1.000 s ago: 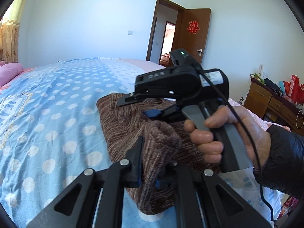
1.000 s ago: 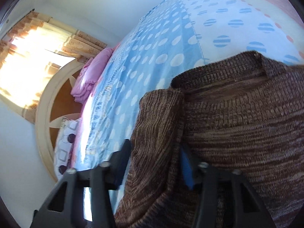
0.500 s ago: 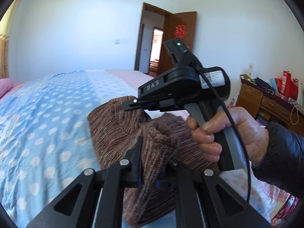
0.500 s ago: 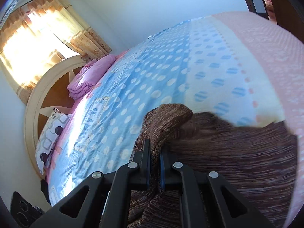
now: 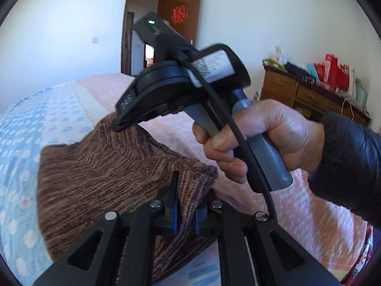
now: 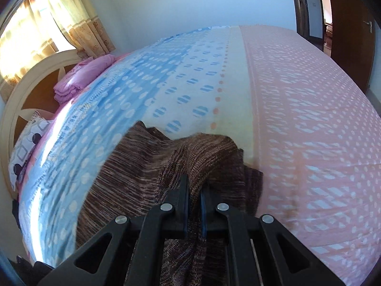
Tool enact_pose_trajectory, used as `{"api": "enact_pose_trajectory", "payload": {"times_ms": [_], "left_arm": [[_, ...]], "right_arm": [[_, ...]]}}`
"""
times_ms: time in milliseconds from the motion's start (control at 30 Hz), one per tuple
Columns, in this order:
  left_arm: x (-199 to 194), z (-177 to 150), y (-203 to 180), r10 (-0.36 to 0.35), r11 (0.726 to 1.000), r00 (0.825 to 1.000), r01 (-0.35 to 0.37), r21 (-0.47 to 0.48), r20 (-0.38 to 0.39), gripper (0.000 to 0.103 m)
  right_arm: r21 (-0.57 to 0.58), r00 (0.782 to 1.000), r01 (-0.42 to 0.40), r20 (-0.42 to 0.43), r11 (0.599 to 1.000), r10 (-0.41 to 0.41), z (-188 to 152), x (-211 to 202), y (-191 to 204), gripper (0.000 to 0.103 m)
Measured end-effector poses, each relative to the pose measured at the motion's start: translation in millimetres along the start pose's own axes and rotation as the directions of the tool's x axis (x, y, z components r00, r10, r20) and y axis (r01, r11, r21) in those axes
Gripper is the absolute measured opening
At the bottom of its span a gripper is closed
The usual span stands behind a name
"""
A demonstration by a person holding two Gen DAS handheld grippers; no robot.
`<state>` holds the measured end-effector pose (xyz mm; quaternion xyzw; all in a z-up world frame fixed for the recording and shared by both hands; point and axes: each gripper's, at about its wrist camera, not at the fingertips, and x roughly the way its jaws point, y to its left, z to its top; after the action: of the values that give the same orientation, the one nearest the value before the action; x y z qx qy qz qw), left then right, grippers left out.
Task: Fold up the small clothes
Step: 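Release the folded sweater with both tools and pull back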
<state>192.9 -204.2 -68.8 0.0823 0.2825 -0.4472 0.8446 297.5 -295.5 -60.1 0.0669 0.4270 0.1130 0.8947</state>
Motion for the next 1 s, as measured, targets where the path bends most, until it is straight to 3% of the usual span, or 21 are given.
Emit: {"api": "enact_pose_trajectory", "payload": {"times_ms": [100, 300, 367, 400, 467, 567, 600, 633, 767, 867, 1000], "left_arm": [[17.0, -6.7, -8.0, -0.001, 1.000, 0.998, 0.002, 0.022, -0.067, 0.010], [12.7, -13.3, -11.4, -0.022, 0.999, 0.994, 0.027, 0.041, -0.104, 0.010], [13.9, -15.2, -11.2, -0.018, 0.999, 0.992, 0.023, 0.042, -0.123, 0.011], [12.7, -16.3, -10.6, -0.021, 0.999, 0.992, 0.026, 0.040, -0.126, 0.013], [7.8, -18.2, -8.8, -0.027, 0.999, 0.992, 0.030, 0.023, -0.126, 0.021], [-13.4, -27.5, 3.1, -0.076, 0.996, 0.991, 0.071, -0.051, -0.111, 0.054], [-24.3, -33.7, 7.2, -0.093, 0.993, 0.991, 0.085, -0.078, -0.096, 0.067], [-38.1, -40.5, 10.9, -0.104, 0.990, 0.992, 0.097, -0.100, -0.074, 0.072], [-79.4, -60.3, 18.9, -0.054, 0.990, 0.997, 0.047, -0.131, -0.048, 0.073], [-99.9, -69.9, 30.7, 0.004, 0.985, 0.998, -0.013, -0.172, -0.055, 0.073], [-117.1, -70.0, 59.2, 0.102, 0.957, 0.991, -0.120, -0.262, -0.083, 0.073]], "right_arm": [[-0.039, 0.998, 0.061, -0.029, 0.997, -0.062, -13.0, 14.9, -9.0, 0.007], [-0.041, 0.997, 0.076, -0.012, 0.996, -0.077, -24.6, 18.1, -20.0, 0.007], [-0.016, 0.996, 0.088, 0.010, 0.996, -0.088, -28.6, 17.7, -22.5, 0.012], [-0.008, 0.995, 0.095, 0.014, 0.995, -0.095, -29.3, 16.3, -23.8, 0.020], [0.024, 0.990, 0.143, 0.005, 0.989, -0.143, -32.1, 8.5, -30.6, 0.034], [0.082, 0.967, 0.254, -0.016, 0.964, -0.254, -45.8, -14.5, -40.6, 0.035], [0.091, 0.951, 0.310, -0.015, 0.946, -0.310, -53.5, -27.5, -40.6, 0.034], [0.093, 0.947, 0.318, 0.003, 0.943, -0.320, -59.8, -38.5, -38.4, 0.034], [0.150, 0.973, 0.191, 0.099, 0.970, -0.207, -93.5, -89.4, -16.7, 0.034], [0.096, 0.979, 0.130, 0.143, 0.987, -0.143, -109.0, -104.5, 17.4, 0.034], [-0.026, 0.983, 0.143, 0.118, 0.989, -0.139, -120.4, -92.4, 63.1, 0.034]]}}
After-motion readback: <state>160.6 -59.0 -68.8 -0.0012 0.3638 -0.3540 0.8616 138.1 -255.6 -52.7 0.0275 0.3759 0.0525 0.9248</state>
